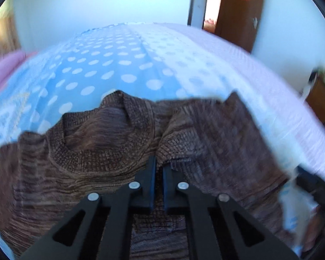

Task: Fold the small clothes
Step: 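Fold the gripped sleeve across the sweater body with the right gripper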

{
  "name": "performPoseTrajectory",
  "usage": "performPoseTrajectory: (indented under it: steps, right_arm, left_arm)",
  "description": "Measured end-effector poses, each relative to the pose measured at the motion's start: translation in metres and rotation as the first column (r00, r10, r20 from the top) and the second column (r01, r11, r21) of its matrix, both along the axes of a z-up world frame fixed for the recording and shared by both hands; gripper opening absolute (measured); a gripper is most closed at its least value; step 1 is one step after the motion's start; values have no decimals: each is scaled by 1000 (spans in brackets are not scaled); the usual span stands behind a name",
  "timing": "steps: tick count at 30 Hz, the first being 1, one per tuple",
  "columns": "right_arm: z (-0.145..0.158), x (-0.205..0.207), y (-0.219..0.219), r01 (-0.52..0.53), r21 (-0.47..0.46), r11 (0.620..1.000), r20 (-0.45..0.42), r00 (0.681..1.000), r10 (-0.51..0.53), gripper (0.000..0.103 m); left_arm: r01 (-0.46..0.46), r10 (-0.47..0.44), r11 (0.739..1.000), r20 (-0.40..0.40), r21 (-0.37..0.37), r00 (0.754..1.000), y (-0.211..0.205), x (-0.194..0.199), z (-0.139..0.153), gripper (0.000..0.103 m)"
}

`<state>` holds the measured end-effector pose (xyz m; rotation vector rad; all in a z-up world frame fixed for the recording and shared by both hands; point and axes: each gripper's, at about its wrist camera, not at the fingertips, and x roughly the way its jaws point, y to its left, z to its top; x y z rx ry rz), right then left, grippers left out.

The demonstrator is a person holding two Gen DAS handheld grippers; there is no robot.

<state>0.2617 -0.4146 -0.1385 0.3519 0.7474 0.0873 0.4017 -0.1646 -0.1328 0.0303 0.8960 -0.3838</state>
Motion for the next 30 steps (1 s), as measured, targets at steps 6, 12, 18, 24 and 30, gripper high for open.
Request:
performPoseTrajectory:
  steps: [6, 12, 18, 24, 30]
  right_arm:
    - [-2, -1, -3, 25, 7, 1000, -2, 1000, -25, 66]
    - [-3, -1, 0, 30, -6, 1000, -8, 1000, -30, 67]
    - [-5, 0, 0, 30, -8, 1000, -18, 999, -30, 67]
    - [-6, 2, 1, 23, -11, 1000, -28, 999, -23, 69]
    - [-8, 3, 4, 23, -27, 999, -37, 999, -24, 70]
  left_arm:
    - [-63, 38, 975, -123, -211, 992, 31, 2, 20, 3]
    - [-120, 80, 964, -172, -237, 982, 55, 6, 18, 3]
    - [-184, 110, 941, -258, -285, 960, 78, 22, -1, 3]
    - [-237, 165, 936, -271, -260, 948, 91, 21, -13, 3]
    - [-247, 217, 959, -203, -138, 955, 88, 26, -12, 45]
